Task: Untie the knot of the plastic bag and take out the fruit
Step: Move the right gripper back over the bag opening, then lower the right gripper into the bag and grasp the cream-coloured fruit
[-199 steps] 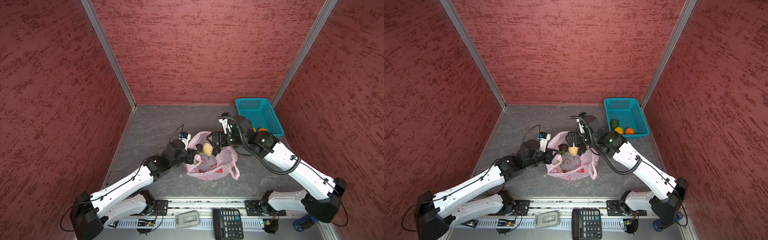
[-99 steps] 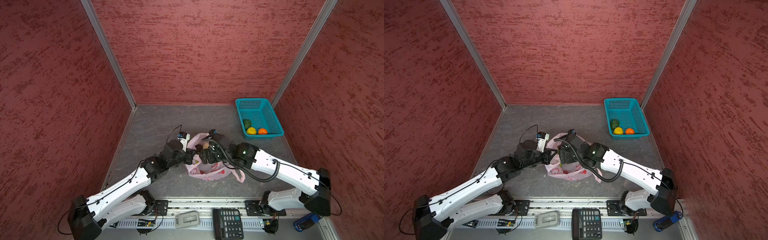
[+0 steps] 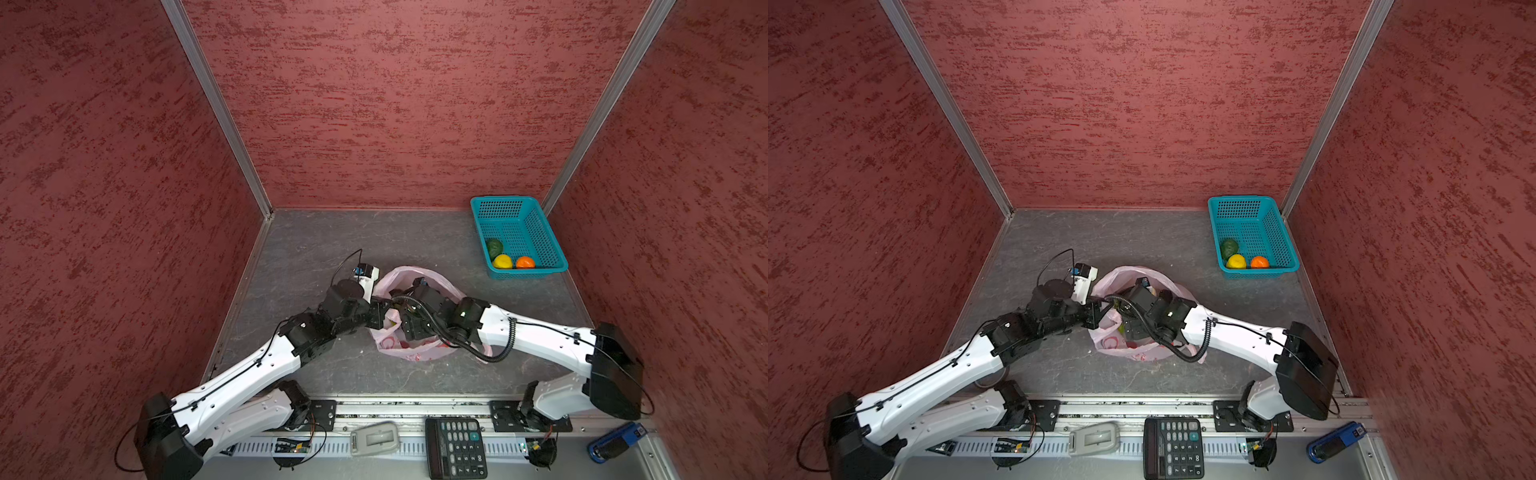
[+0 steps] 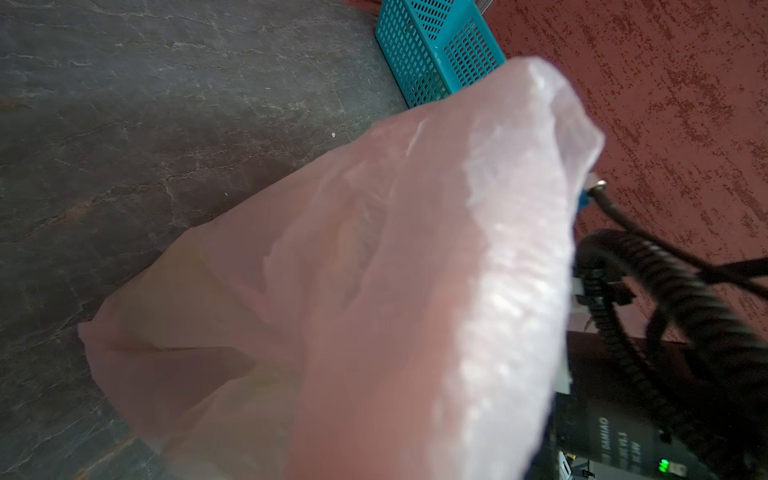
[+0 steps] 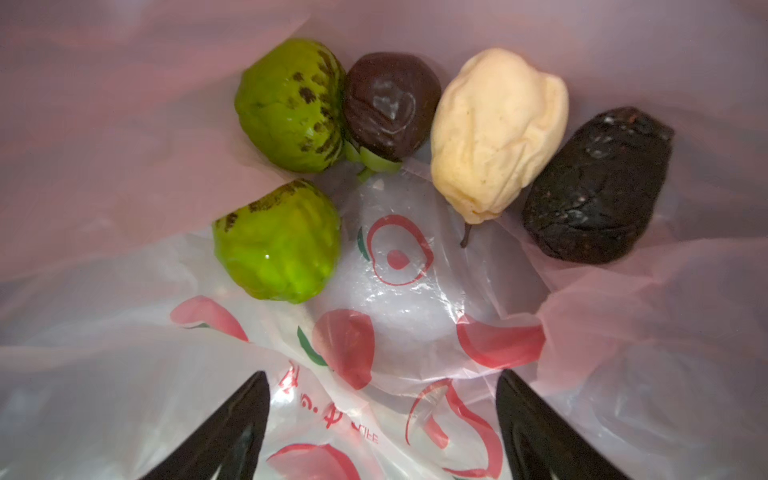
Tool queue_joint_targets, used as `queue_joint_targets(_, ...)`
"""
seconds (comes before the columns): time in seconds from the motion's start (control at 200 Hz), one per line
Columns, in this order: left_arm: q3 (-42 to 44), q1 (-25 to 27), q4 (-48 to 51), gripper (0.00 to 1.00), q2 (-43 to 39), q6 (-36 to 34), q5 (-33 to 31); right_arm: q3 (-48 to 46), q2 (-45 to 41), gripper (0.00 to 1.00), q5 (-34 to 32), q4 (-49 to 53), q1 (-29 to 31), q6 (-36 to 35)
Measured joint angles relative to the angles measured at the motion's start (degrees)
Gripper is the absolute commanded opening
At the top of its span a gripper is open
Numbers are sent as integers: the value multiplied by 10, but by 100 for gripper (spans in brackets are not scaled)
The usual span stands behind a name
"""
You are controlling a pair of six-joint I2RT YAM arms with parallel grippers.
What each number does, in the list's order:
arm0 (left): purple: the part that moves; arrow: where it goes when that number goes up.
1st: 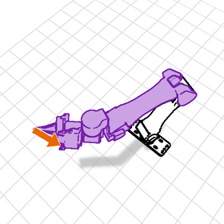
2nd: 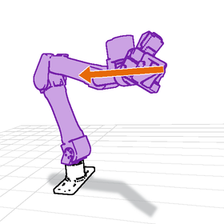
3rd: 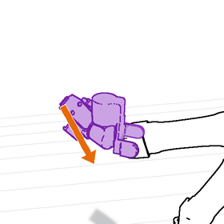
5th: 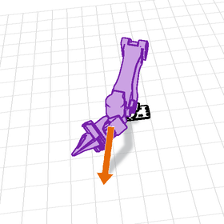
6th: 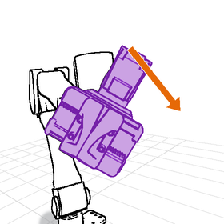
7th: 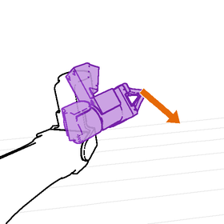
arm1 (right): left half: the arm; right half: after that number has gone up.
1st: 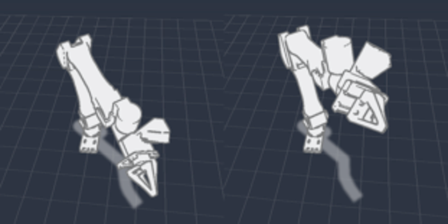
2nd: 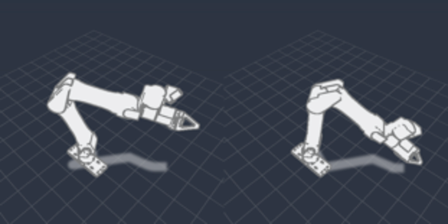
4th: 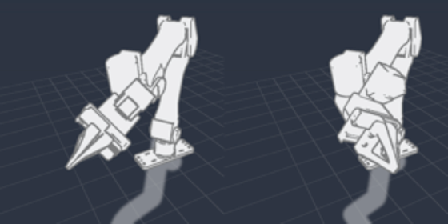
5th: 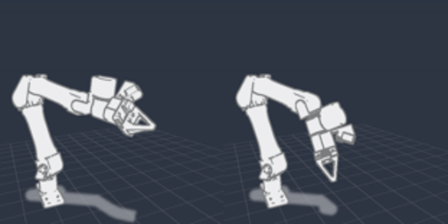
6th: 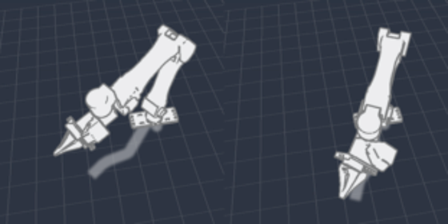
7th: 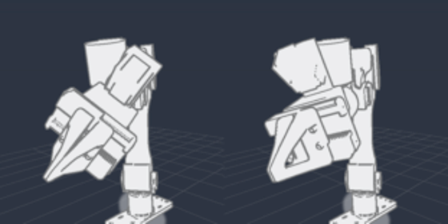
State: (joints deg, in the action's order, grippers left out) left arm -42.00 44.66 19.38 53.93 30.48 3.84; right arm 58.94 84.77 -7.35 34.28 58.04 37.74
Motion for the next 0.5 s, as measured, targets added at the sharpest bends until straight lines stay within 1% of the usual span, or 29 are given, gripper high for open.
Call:
queue_joint_targets(0.12, 0, -3, 0, 0, 0, -4, 4, -12, 30, 81, 0, -8, -2, -1)
queue_joint_targets(0.24, 0, -4, 0, 0, 1, -5, 8, -12, 57, 80, 0, -24, -15, -1)
queue_joint_targets(0.501, 0, -4, -1, 0, 1, -5, 23, -4, 97, 78, 2, -80, -84, 4)
